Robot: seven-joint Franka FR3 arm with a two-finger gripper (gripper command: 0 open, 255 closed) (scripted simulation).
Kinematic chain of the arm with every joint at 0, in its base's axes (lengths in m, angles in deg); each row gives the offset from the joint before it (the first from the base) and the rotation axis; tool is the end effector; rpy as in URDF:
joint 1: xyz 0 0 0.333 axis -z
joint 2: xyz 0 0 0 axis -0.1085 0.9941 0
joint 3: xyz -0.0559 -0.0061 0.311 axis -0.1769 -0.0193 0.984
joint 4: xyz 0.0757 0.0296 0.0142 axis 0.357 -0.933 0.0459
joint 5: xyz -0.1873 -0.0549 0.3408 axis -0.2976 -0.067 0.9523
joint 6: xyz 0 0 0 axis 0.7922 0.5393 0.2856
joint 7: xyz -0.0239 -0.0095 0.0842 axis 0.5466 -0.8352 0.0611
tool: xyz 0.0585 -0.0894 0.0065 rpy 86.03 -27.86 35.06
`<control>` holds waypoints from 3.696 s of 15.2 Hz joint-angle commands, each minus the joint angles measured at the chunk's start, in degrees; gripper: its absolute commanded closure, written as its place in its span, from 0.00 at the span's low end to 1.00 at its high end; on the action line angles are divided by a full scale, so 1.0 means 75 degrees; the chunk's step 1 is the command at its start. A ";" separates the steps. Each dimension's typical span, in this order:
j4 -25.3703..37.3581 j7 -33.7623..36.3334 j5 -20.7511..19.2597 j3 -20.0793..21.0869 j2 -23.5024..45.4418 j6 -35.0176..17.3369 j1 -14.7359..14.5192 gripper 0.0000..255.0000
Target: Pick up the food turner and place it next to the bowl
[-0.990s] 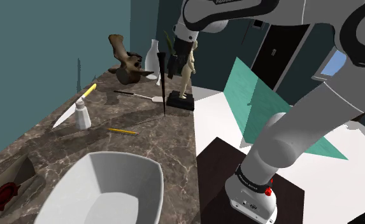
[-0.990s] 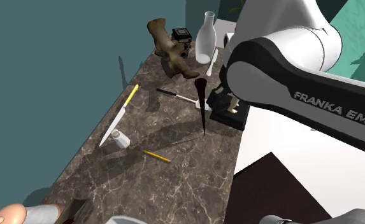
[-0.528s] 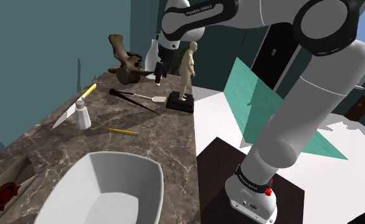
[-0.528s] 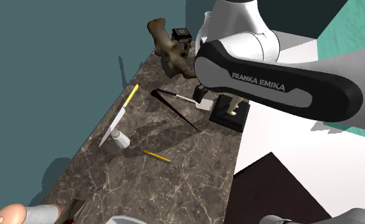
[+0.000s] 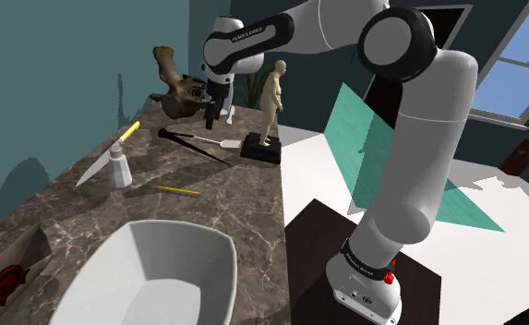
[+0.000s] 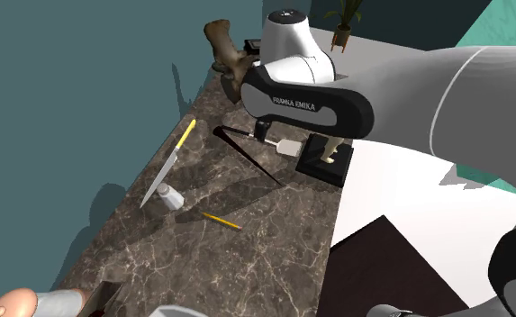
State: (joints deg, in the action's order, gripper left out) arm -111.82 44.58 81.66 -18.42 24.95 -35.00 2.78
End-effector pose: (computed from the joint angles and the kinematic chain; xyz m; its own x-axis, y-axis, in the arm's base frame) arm 0.6302 0.0047 0.4033 0.8423 0.5344 0.0710 0.5357 -0.8444 0.0000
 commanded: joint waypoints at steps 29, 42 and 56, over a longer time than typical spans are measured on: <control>0.0717 -0.0463 0.0088 0.0063 0.1294 -0.0526 -0.0047 1.00; 0.1358 -0.0388 0.0022 0.0037 0.0799 0.0607 -0.0055 1.00; 0.2436 -0.0320 -0.0021 0.0022 0.0545 0.1937 -0.0048 1.00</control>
State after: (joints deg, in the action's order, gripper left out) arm -94.49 42.08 81.53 -18.25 29.02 -21.43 2.44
